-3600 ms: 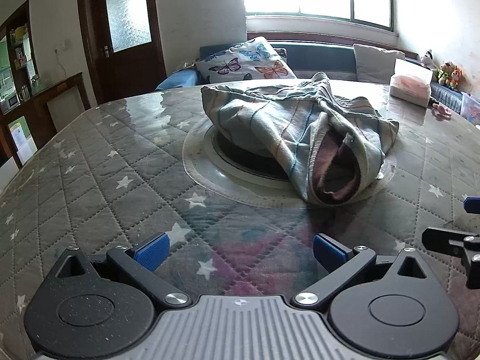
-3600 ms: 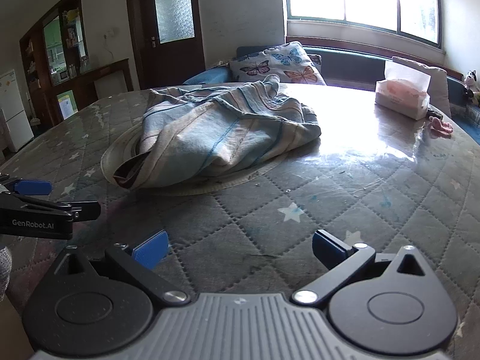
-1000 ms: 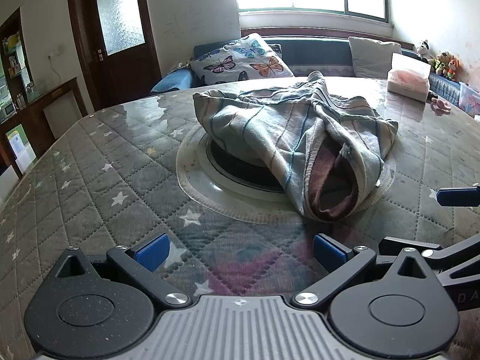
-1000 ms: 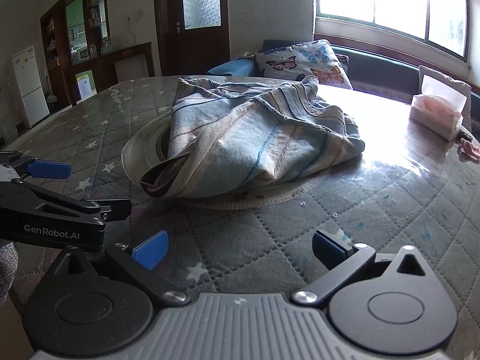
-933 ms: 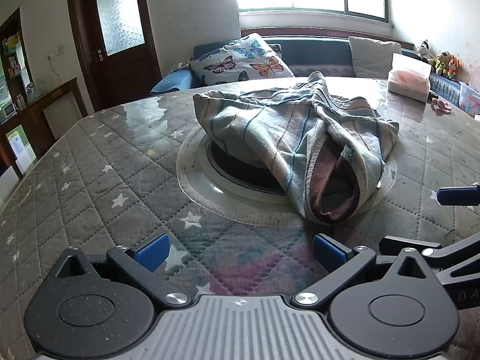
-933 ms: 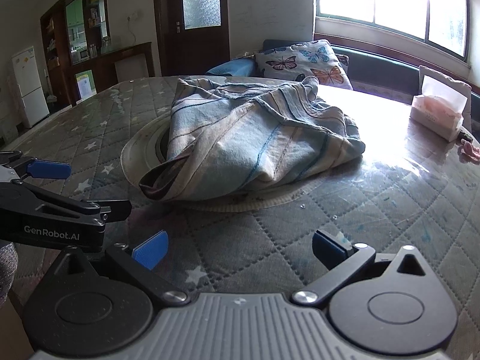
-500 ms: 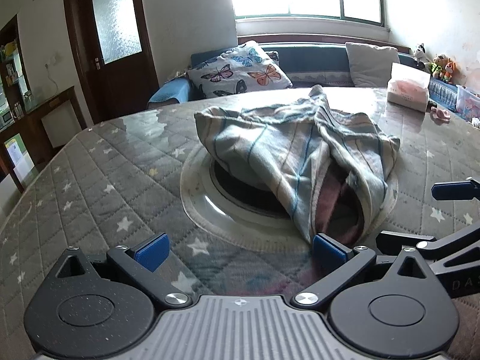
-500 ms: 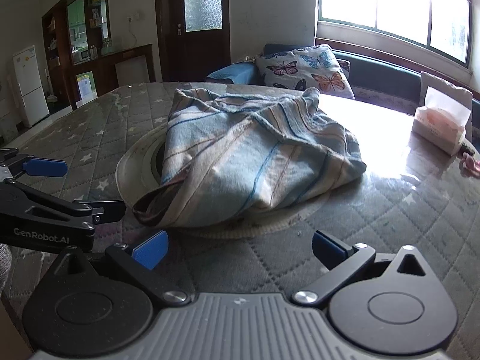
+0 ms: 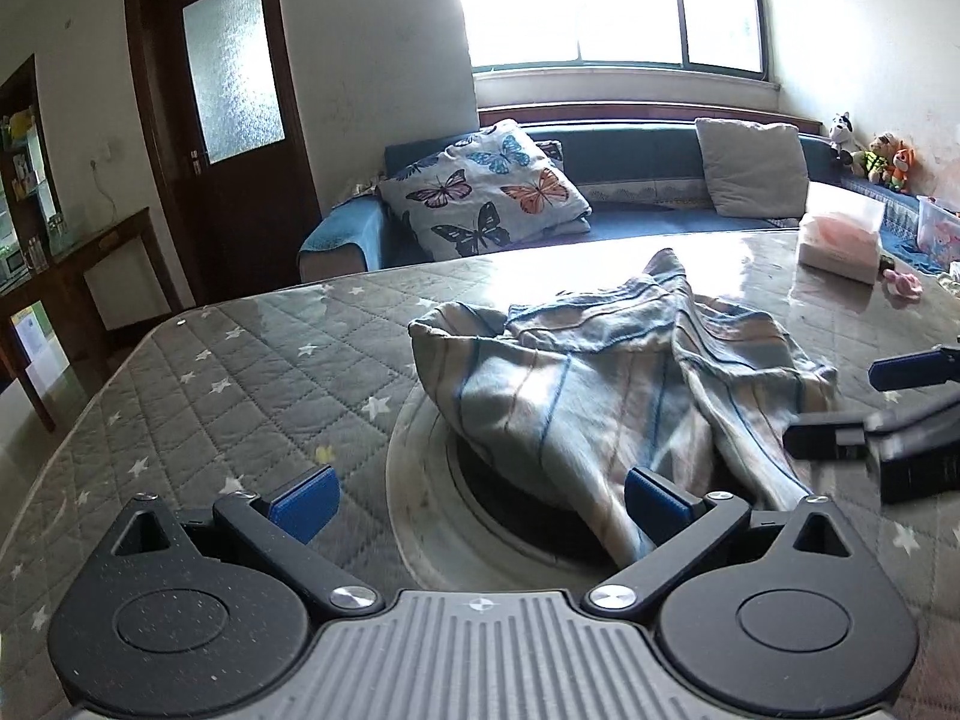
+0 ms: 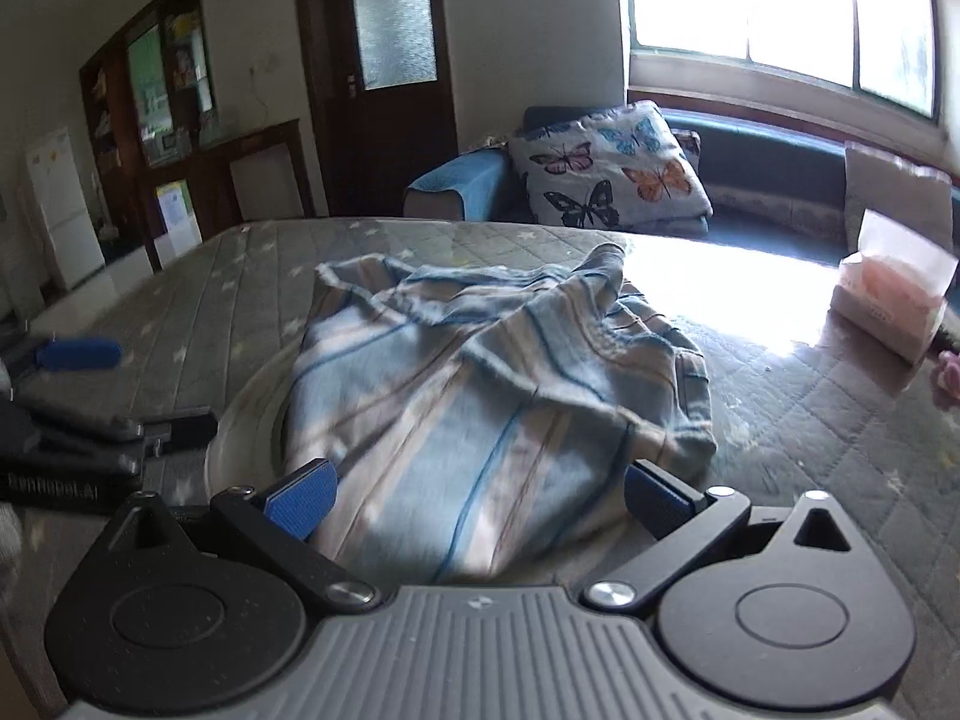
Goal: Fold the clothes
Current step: 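Grasp the striped shirt edges with both grippers and lift it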
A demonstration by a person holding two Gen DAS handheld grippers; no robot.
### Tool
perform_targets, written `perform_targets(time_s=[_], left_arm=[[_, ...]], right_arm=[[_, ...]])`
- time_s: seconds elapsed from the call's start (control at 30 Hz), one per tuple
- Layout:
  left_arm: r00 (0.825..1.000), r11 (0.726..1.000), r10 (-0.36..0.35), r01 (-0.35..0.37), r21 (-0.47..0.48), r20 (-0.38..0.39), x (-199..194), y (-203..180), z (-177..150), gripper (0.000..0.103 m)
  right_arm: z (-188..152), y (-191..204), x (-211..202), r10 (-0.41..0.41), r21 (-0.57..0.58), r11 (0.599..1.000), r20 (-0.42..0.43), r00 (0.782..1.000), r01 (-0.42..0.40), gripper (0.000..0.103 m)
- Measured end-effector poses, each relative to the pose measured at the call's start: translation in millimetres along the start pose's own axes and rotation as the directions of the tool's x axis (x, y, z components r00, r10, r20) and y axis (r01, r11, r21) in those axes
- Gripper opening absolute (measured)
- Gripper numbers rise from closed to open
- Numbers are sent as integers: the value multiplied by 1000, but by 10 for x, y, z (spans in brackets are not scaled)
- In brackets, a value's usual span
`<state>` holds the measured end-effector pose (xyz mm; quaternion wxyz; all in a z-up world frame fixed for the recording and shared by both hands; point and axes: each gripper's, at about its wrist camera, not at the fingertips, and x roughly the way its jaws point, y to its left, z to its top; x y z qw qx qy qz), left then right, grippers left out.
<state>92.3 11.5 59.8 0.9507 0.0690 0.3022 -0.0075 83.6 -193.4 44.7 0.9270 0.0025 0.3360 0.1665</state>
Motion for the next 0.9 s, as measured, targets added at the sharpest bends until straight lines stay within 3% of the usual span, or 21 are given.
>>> perform_targets(time_s=[0.4,0.5,0.57,0.6,0.67,0.77,0.9], left_arm=[[999,1000,-8,9,27,-39,493,-20,205,92],[999,999,-17,18,35,-40,567,-44,263,91],[999,999,-24,25,41,-39,614,-58,309,89],[999,999,-27,29,44,-37,638,-65,334,89],[999,998,-44,45,41,-29,683,-75,408,88],[996,996,-88,89,33,-24,767,-137,547,84],[986,986,-166,166,33,-15,903,-332,749,81]], right_arm=[[548,-256,816,40,111,993,-67,997,-32,71],[567,-291,980,54,128,991,-92,994,-42,58],[579,-315,1090,64,140,989,-109,992,-48,38],[585,-327,1145,69,146,988,-117,991,-51,34],[559,-383,1127,83,164,984,-112,990,-65,19],[513,-475,965,87,176,982,-86,993,-71,7],[491,-612,786,74,189,980,-60,995,-62,4]])
